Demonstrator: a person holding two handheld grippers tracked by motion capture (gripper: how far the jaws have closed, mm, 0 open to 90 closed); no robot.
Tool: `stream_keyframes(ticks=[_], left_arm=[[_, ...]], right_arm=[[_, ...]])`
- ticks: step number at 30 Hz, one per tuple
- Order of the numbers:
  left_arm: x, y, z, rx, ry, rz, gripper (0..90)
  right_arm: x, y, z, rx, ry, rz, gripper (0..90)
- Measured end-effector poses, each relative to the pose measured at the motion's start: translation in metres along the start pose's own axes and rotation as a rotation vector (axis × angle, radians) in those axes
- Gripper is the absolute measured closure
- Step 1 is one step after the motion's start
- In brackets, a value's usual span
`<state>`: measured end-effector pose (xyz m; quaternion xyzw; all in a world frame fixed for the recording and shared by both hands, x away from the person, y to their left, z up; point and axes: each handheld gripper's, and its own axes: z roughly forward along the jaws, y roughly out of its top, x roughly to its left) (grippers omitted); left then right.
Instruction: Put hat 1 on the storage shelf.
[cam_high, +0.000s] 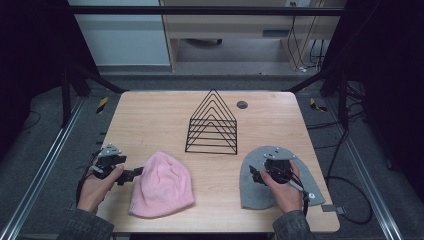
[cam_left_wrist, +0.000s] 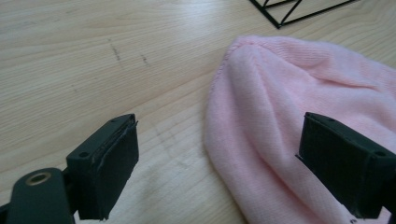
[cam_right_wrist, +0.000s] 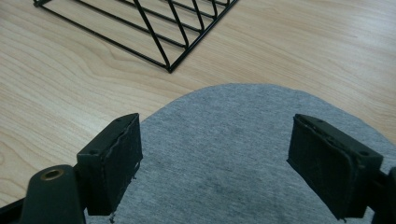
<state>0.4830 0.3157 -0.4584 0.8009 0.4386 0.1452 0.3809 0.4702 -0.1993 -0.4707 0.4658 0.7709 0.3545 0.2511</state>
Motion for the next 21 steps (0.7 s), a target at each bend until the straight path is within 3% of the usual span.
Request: stream_keyframes(ticks=[3,9,11,13,18,21], left_arm=[[-0.005,0.002,-0.001,0.009,-0.024,0.005,11.4],[-0.020,0.030,0.001,-0.002,-0.052,0.090,12.4],[-0.021,0.039,0.006,0.017,-0.077,0.103,12.0],[-0.022,0.049,0.011,0.044,-0.070,0.137,12.0],[-0.017,0.062,0.024,0.073,-0.106,0.126,14.2],[-0.013,0.061,0.032,0.105,-0.093,0.133,18.8]], right_arm=[[0.001,-0.001,0.001,0.007,0.003,0.003,17.4],[-0.002,-0.002,0.002,0.006,0.008,-0.001,17.4],[-0.003,-0.003,0.002,0.010,0.004,0.008,17.4],[-0.002,-0.002,0.000,0.002,0.001,0.021,17.3],[-0.001,-0.001,-0.001,0.004,-0.011,0.022,16.7],[-0.001,-0.001,0.000,0.012,-0.016,0.025,16.5]])
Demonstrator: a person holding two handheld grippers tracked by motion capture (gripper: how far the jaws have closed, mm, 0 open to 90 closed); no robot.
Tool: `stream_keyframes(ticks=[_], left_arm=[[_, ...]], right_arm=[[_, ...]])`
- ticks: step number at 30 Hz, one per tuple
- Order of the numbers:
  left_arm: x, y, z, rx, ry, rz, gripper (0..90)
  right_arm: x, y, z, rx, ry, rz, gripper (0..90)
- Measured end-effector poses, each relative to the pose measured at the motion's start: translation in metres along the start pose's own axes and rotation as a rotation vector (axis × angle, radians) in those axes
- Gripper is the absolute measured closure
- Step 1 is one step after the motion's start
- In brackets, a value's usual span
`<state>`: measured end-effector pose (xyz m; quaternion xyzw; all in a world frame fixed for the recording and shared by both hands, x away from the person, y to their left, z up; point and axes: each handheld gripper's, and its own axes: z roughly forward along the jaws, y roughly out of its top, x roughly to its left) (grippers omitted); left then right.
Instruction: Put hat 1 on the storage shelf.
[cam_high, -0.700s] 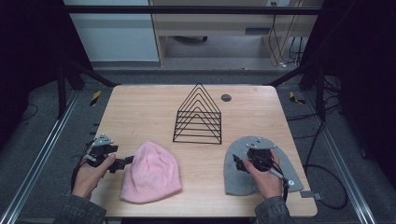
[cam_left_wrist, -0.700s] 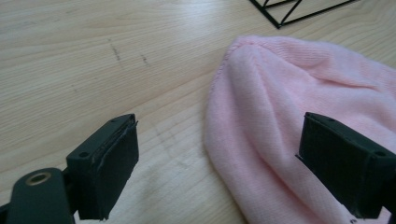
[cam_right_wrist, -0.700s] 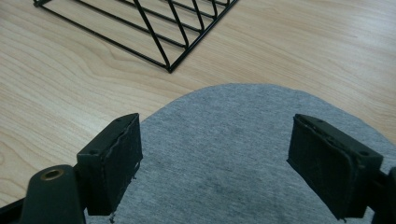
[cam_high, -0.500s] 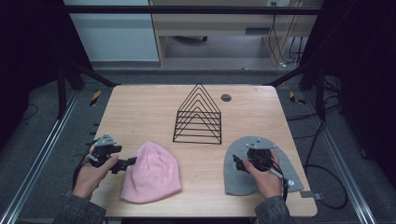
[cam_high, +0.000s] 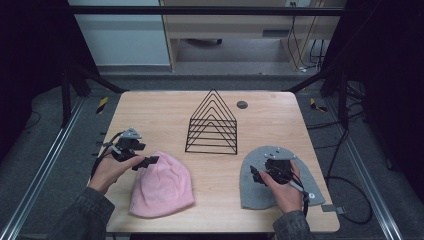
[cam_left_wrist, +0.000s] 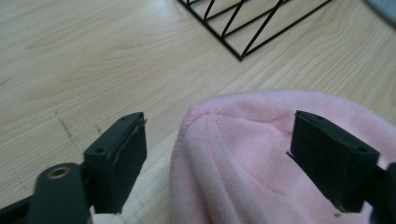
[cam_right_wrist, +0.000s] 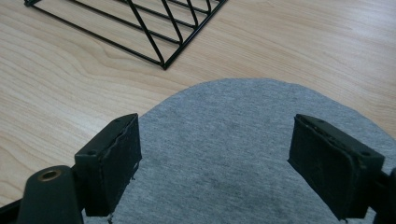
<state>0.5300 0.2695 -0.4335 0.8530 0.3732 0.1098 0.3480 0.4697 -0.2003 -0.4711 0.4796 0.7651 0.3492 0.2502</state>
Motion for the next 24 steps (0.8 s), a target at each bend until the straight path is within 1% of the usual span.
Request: stream_keyframes(ticks=[2,4,6,8,9,10,11,12,13,15,17,22,24], left_arm=[[0.000,-0.001,0.006,0.016,0.006,0.012,20.9],[-0.002,-0.002,0.011,0.022,-0.004,0.007,23.9],[-0.003,-0.002,0.014,0.029,0.009,0.018,26.3],[-0.003,-0.002,0.017,0.026,0.008,0.011,29.7],[-0.002,-0.001,0.020,0.028,0.008,0.009,29.7],[0.000,-0.001,0.024,0.041,0.013,0.005,31.4],[0.000,-0.001,0.024,0.041,0.013,0.005,32.3],[0.002,-0.002,0.027,0.054,0.013,0.003,32.3],[0.002,-0.004,0.031,0.056,0.016,0.001,35.3],[0.001,-0.007,0.033,0.060,0.014,-0.003,36.6],[0.000,-0.008,0.034,0.067,0.017,0.008,39.3],[0.002,-0.011,0.040,0.077,0.012,-0.003,44.6],[0.001,-0.011,0.041,0.081,0.015,0.002,47.6]], right_arm=[[0.000,0.001,0.000,0.004,-0.008,-0.001,16.3],[0.002,0.001,0.000,0.013,-0.011,0.002,16.2],[0.003,0.001,0.001,0.023,-0.015,0.002,16.2],[0.003,0.001,0.001,0.024,-0.015,0.003,16.1],[0.003,0.001,0.001,0.023,-0.015,0.003,16.2],[0.002,0.001,0.001,0.024,-0.018,0.004,16.1],[0.002,0.001,0.001,0.024,-0.018,0.004,16.1],[0.002,0.001,0.000,0.024,-0.017,0.007,16.1],[0.001,0.001,-0.001,0.022,-0.016,0.010,16.2],[0.001,0.001,-0.001,0.023,-0.013,0.011,16.2],[0.001,0.001,0.000,0.025,-0.011,0.011,16.3],[0.003,0.002,0.000,0.029,-0.010,0.011,16.3],[0.003,0.002,0.000,0.029,-0.012,0.013,16.4]])
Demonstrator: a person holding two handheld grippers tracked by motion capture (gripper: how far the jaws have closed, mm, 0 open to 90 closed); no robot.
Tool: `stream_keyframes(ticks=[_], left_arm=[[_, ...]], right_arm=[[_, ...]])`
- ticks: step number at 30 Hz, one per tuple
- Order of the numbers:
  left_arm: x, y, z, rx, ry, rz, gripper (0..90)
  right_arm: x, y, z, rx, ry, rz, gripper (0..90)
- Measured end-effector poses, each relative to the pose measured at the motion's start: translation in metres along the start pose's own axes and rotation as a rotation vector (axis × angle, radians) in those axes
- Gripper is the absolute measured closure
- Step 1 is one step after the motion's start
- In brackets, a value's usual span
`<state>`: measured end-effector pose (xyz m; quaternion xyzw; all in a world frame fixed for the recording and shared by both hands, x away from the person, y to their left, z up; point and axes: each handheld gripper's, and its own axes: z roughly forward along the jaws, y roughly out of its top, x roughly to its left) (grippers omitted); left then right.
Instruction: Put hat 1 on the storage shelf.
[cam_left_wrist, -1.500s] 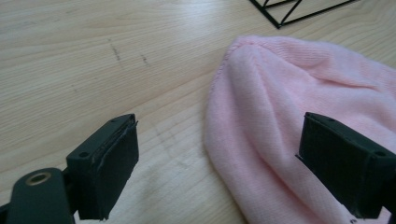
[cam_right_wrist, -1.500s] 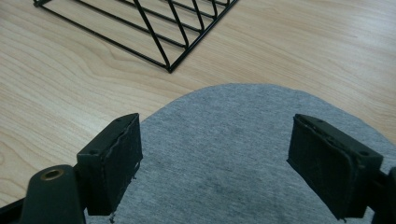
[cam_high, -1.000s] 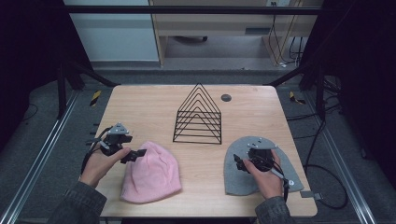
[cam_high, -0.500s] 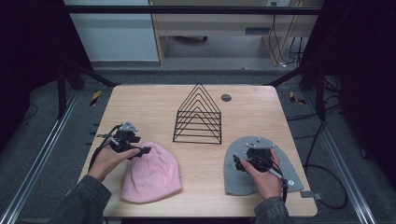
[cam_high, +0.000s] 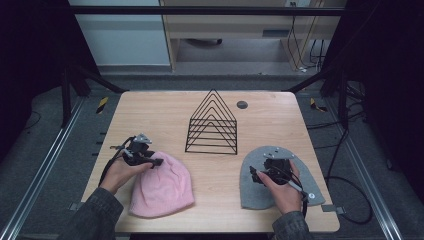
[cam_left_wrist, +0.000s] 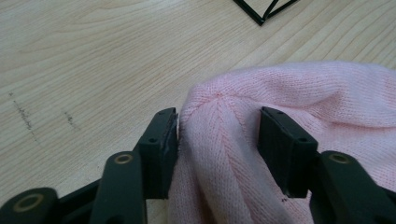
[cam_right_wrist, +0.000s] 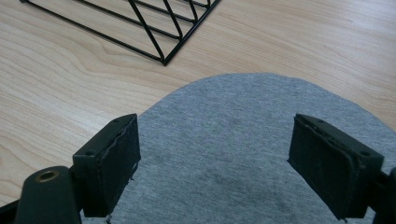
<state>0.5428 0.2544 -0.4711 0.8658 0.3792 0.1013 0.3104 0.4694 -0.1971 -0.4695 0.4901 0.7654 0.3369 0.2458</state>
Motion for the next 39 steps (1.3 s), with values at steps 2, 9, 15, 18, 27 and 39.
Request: stream_keyframes(ticks=[2,9,15,18,27,39], left_arm=[[-0.001,0.000,0.001,0.007,-0.006,0.005,52.6],[-0.006,-0.001,0.002,0.005,-0.009,0.007,69.0],[-0.010,-0.002,-0.005,-0.001,-0.008,0.015,72.8],[-0.014,0.000,-0.010,-0.004,-0.001,0.028,73.2],[-0.032,0.012,-0.038,-0.049,0.020,0.080,74.0],[-0.061,0.028,-0.077,-0.148,0.050,0.185,74.2]], right_arm=[[-0.001,0.000,0.000,0.000,0.001,0.004,16.3],[-0.001,0.001,-0.001,-0.004,0.002,0.015,16.3],[-0.001,0.001,-0.001,-0.003,0.000,0.007,16.2],[-0.001,0.001,-0.001,-0.003,-0.001,0.014,16.1],[0.000,0.001,-0.001,-0.012,0.000,0.016,15.9],[0.003,0.003,-0.002,-0.026,0.028,0.018,25.1]])
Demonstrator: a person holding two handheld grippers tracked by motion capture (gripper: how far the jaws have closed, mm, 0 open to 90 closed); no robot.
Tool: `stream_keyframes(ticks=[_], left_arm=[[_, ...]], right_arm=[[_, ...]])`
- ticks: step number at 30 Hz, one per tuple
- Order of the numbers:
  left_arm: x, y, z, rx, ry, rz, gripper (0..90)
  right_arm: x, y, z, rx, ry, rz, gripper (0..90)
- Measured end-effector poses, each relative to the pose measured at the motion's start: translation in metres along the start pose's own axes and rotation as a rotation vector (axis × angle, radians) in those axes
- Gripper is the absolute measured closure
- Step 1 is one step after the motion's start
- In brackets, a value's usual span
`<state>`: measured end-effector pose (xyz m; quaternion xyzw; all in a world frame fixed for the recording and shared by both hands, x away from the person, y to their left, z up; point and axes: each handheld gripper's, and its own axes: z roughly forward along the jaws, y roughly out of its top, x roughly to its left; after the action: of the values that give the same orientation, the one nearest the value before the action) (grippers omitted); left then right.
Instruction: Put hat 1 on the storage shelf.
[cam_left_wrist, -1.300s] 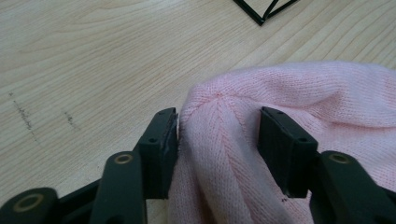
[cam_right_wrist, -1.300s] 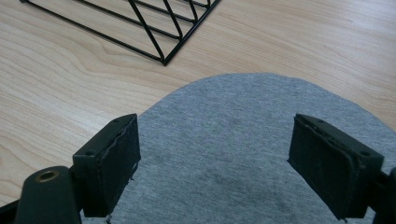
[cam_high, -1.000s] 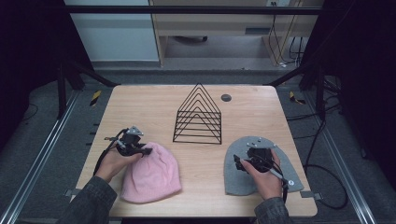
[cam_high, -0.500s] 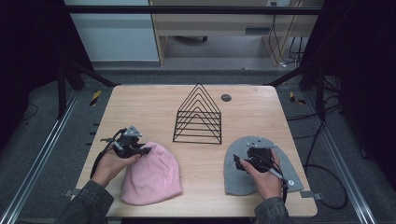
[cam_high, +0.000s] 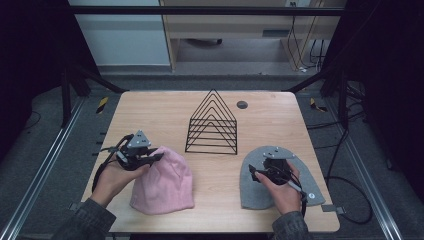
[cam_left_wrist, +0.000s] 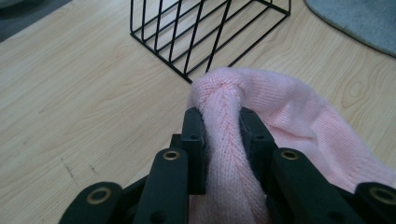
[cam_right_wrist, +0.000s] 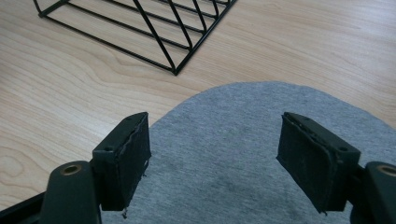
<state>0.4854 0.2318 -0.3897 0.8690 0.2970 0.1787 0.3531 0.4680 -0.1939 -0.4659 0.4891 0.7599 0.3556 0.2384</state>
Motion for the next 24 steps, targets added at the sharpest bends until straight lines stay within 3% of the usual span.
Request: stream_keyframes(ticks=[8,16,20,24], left_arm=[[-0.004,0.012,-0.021,-0.036,0.016,0.037,74.3],[-0.002,0.026,-0.036,-0.062,0.038,0.067,74.8],[0.001,0.035,-0.044,-0.085,0.054,0.080,74.9],[0.005,0.045,-0.052,-0.108,0.056,0.092,74.8]], right_arm=[[0.003,0.001,0.000,-0.009,0.006,-0.009,22.7],[0.007,0.004,-0.005,-0.052,0.030,-0.007,18.8],[0.017,0.010,-0.009,-0.079,0.054,-0.018,21.7],[0.032,0.020,-0.013,-0.094,0.088,-0.061,25.1]])
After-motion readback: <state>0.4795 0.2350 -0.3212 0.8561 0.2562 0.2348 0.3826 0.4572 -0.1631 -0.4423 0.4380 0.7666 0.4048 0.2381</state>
